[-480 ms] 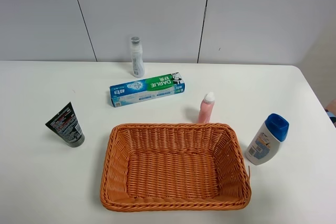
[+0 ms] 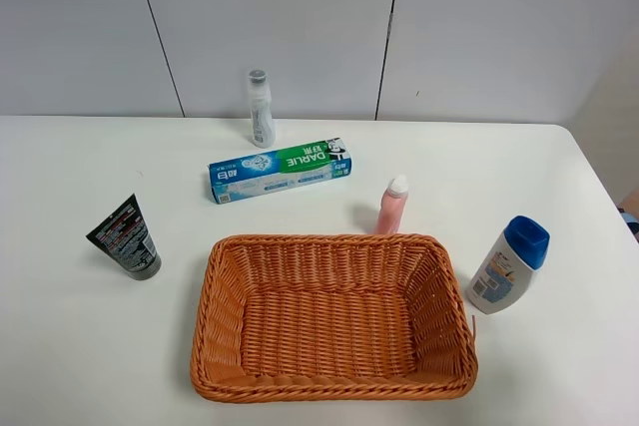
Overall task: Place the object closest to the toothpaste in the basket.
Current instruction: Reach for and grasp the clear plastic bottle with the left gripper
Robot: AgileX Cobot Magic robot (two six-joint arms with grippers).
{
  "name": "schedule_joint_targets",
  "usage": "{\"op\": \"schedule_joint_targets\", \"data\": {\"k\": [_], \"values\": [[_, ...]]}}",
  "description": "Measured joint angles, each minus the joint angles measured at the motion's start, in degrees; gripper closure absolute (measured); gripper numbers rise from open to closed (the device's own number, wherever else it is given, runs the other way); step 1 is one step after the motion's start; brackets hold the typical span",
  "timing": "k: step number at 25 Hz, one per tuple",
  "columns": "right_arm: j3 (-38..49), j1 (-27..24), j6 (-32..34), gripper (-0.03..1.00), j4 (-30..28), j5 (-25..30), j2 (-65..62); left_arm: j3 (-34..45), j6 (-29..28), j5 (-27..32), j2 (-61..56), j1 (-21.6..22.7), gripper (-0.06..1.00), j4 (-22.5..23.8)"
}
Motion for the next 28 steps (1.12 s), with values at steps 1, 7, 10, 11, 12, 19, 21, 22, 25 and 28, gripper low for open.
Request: {"op": "schedule_joint_targets", "data": {"k": [1, 7, 10, 11, 12, 19, 21, 22, 25, 28], "values": [[0.00, 0.00, 0.00, -0.03, 0.00, 0.00, 0.00, 0.00, 0.00, 0.00, 0.00, 0.00, -0.05, 0.00], [0.00, 0.00, 0.00, -0.03, 0.00, 0.00, 0.00, 0.00, 0.00, 0.00, 0.00, 0.00, -0.05, 1.12], [0.00, 0.00, 0.00, -0.03, 0.00, 0.00, 0.00, -0.07, 0.00, -0.57, 0.00, 0.00, -0.05, 2.49], [0.00, 0.00, 0.00, -0.03, 0.00, 0.00, 0.00, -0.53, -0.03, -1.92, 0.33, 0.00, -0.05, 2.57], [0.00, 0.00, 0.00, -0.03, 0.00, 0.00, 0.00, -1.29, -0.21, -4.66, 1.30, 0.00, -0.05, 2.18], [0.00, 0.00, 0.00, -0.03, 0.00, 0.00, 0.00, -5.55, -0.41, -33.11, 22.66, 0.00, -0.05, -7.26], [0.00, 0.00, 0.00, -0.03, 0.00, 0.00, 0.00, -7.59, 0.38, -38.98, 31.12, 0.00, -0.05, -10.36], [0.00, 0.00, 0.00, -0.03, 0.00, 0.00, 0.00, -8.94, 1.01, -41.53, 35.90, 0.00, -0.05, -11.81], [0.00, 0.00, 0.00, -0.03, 0.00, 0.00, 0.00, -12.85, 3.25, -46.93, 48.86, -1.99, -0.05, -14.43], [0.00, 0.00, 0.00, -0.03, 0.00, 0.00, 0.00, -15.32, 4.28, -53.99, 60.32, -7.88, -0.05, -14.79]]}}
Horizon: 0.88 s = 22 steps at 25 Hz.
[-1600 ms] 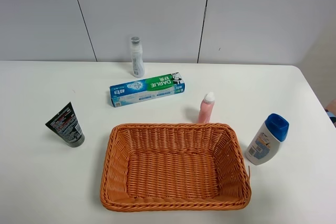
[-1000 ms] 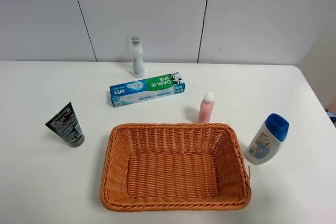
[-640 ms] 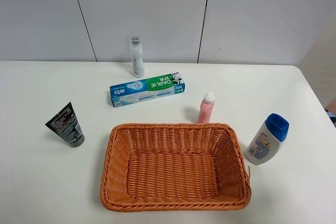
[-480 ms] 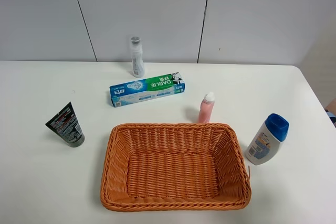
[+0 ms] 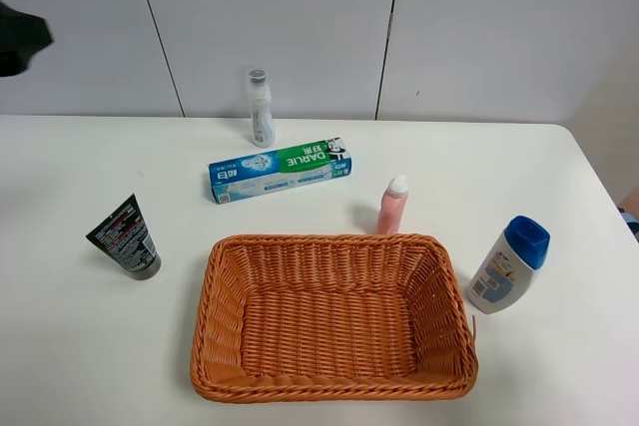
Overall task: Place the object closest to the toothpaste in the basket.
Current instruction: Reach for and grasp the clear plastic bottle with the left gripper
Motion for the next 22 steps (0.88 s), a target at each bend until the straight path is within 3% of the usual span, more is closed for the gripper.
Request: {"op": "schedule_joint_targets", "data": {"k": [4, 9, 14, 22], "values": [[0.00, 0.00, 0.00, -0.03, 0.00, 0.00, 0.00, -2.37, 0.29, -9.75, 13.22, -7.37, -0.05, 0.00], [0.00, 0.00, 0.00, -0.03, 0.00, 0.00, 0.00, -4.97, 0.51, -17.40, 28.02, -12.97, -0.05, 0.00], [0.00, 0.00, 0.00, -0.03, 0.00, 0.00, 0.00, -10.05, 0.53, -24.39, 39.36, -13.99, -0.05, 0.00], [0.00, 0.00, 0.00, -0.03, 0.00, 0.00, 0.00, -19.39, 0.53, -28.46, 53.70, -13.99, -0.05, -0.18]]}}
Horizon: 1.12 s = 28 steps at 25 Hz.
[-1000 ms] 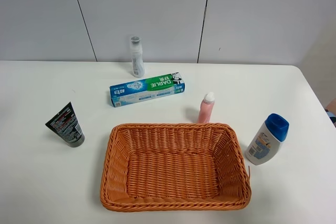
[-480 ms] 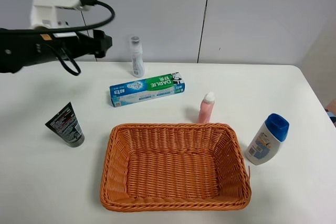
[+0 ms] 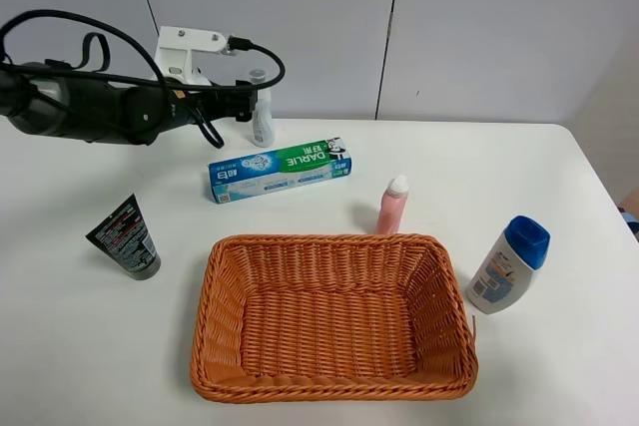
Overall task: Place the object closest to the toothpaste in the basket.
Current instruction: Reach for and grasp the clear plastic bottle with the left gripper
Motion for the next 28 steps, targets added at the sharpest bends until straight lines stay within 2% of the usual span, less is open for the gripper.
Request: {"op": "schedule_joint_targets", "data": {"k": [28], "values": [[0.00, 0.00, 0.00, -0.03, 0.00, 0.00, 0.00, -19.44, -0.62, 0.01, 17.73, -1.03, -0.05, -0.04]]}}
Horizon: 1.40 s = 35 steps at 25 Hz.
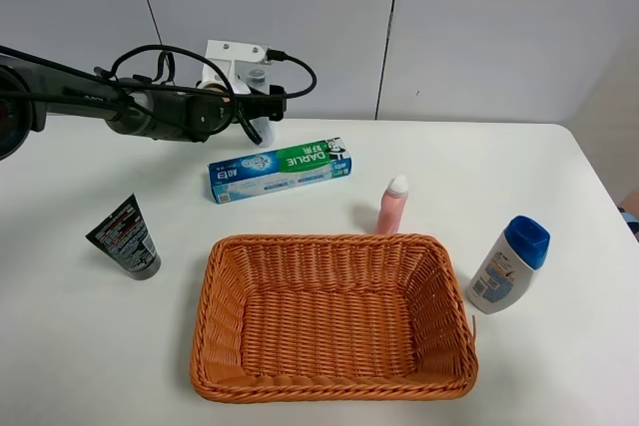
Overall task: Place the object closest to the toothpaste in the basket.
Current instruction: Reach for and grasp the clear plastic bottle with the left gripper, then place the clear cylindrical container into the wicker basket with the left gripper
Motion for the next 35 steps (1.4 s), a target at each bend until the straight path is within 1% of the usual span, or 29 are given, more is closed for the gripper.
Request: {"op": "schedule_joint_targets", "data": {"k": [6, 12, 13, 14, 15, 16, 17, 18, 19, 22, 24, 28, 30, 32, 35], "values": [[0.00, 0.00, 0.00, -0.03, 0.00, 0.00, 0.00, -5.38, -1.36, 2.05, 3.32, 0.00, -0.05, 0.00], [0.00, 0.00, 0.00, -0.03, 0.00, 0.00, 0.00, -6.38, -1.40, 2.71, 4.10, 0.40, -0.05, 0.00], [0.00, 0.00, 0.00, -0.03, 0.00, 0.00, 0.00, -6.48, -1.40, 2.84, 4.10, 0.62, -0.04, 0.00], [0.00, 0.00, 0.00, -0.03, 0.00, 0.00, 0.00, -6.48, -1.43, 2.95, 4.10, 0.74, -0.01, 0.00], [0.00, 0.00, 0.00, -0.03, 0.00, 0.00, 0.00, -6.48, -1.49, 3.28, 4.10, 0.91, 0.07, 0.00], [0.00, 0.00, 0.00, -0.03, 0.00, 0.00, 0.00, -6.48, -1.63, 4.18, 4.10, 1.14, 0.20, 0.00], [0.00, 0.00, 0.00, -0.03, 0.00, 0.00, 0.00, -6.53, -2.07, 5.12, 4.10, 1.21, 0.35, 0.00], [0.00, 0.00, 0.00, -0.03, 0.00, 0.00, 0.00, -6.53, -2.54, 6.41, 4.10, 1.21, 0.53, 0.00], [0.00, 0.00, 0.00, -0.03, 0.00, 0.00, 0.00, -6.60, -2.85, 7.26, 4.10, 1.21, 0.51, 0.14], [0.00, 0.00, 0.00, -0.03, 0.00, 0.00, 0.00, -6.66, -3.91, 8.16, 3.74, 1.27, 0.51, 0.19], [0.00, 0.00, 0.00, -0.03, 0.00, 0.00, 0.00, -6.60, -4.08, 10.34, 2.46, 1.27, 0.51, 0.30], [0.00, 0.00, 0.00, -0.03, 0.00, 0.00, 0.00, -6.42, -4.15, 13.92, -3.16, 1.27, 0.51, 3.04], [0.00, 0.00, 0.00, -0.03, 0.00, 0.00, 0.00, -6.42, -3.92, 15.55, -8.20, 1.27, 0.51, 4.72], [0.00, 0.00, 0.00, -0.03, 0.00, 0.00, 0.00, -6.55, -2.85, 18.65, -12.98, 1.20, 0.51, 6.41], [0.00, 0.00, 0.00, -0.03, 0.00, 0.00, 0.00, -6.55, -1.31, 27.47, -19.31, 0.15, 0.51, 8.26]]}}
